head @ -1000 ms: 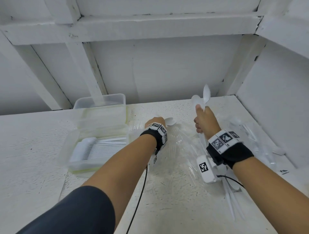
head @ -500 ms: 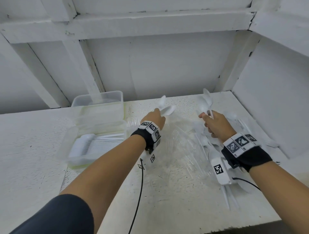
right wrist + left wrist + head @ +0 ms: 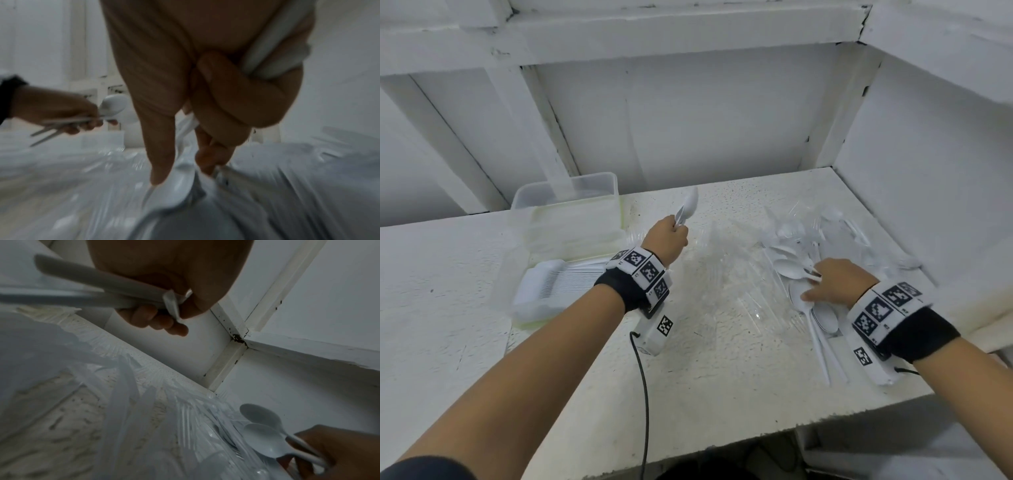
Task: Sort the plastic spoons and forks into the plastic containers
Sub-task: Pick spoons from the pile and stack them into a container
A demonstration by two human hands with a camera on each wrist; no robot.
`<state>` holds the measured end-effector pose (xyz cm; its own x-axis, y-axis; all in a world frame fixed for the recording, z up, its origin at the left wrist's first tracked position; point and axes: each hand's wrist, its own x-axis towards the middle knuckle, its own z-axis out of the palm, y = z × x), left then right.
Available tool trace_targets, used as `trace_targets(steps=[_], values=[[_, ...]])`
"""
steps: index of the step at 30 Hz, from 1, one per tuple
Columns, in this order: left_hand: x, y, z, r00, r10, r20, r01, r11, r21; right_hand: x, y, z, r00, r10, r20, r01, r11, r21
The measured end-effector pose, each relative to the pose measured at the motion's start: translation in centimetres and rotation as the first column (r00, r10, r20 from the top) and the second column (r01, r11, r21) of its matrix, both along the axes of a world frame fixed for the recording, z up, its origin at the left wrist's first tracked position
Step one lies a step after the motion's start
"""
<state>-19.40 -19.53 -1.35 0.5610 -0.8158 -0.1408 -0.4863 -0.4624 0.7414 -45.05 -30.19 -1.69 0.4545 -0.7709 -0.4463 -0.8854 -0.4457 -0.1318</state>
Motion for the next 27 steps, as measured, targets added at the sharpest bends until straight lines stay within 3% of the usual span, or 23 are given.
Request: trace_targets(steps=[4, 9, 14, 16, 18, 20, 22, 24, 27], values=[[-0.1, 0.2, -0.8, 0.990, 0.039, -0.133, -0.043, 0.999, -0.025, 0.3, 1.0, -1.4, 0.999, -0.008, 0.035, 0.010, 0.999, -0.046], [-0.7, 0.7, -1.4, 0.981, 0.041, -0.189, -0.052, 0.997, -0.054, 1.4, 1.5, -2.3, 0.951, -0.129, 0.281, 0.146, 0.988, -0.041], [-2.0, 1.1, -1.3, 0.972, 0.052, -0.231, -0.077, 0.992, -0.100, 3.3, 2.0, -1.3, 0.881, -0.080, 0.467, 0.180, 0.968, -0.173], [-3.0, 1.1, -1.0, 0.978, 0.027, -0.206, -0.053, 0.991, -0.121, 3.9, 1.7, -0.4, 0.773, -0.144, 0.618, 0.283, 0.950, -0.133], [-4.4, 0.9, -1.0, 0.986, -0.052, -0.160, 0.036, 0.994, -0.100, 4.3, 1.4, 0.9, 0.559, -0.304, 0.771, 0.372, 0.923, 0.094], [-6.3, 0.3, -1.3, 0.979, -0.136, -0.152, 0.133, 0.991, -0.031, 4.2, 0.9, 2.0, 0.389, -0.427, 0.817, 0.379, 0.882, 0.281], [-8.3, -0.7, -1.7, 0.965, -0.202, -0.168, 0.214, 0.975, 0.054, 3.9, 0.2, 2.6, 0.301, -0.477, 0.826, 0.378, 0.855, 0.356], [-10.1, -1.6, -2.0, 0.957, -0.243, -0.158, 0.265, 0.955, 0.134, 3.5, -0.7, 2.8, 0.305, -0.463, 0.832, 0.415, 0.851, 0.321], [-12.1, -2.6, -2.7, 0.949, -0.293, -0.114, 0.312, 0.926, 0.214, 2.9, -1.4, 2.9, 0.478, -0.344, 0.808, 0.407, 0.902, 0.143]])
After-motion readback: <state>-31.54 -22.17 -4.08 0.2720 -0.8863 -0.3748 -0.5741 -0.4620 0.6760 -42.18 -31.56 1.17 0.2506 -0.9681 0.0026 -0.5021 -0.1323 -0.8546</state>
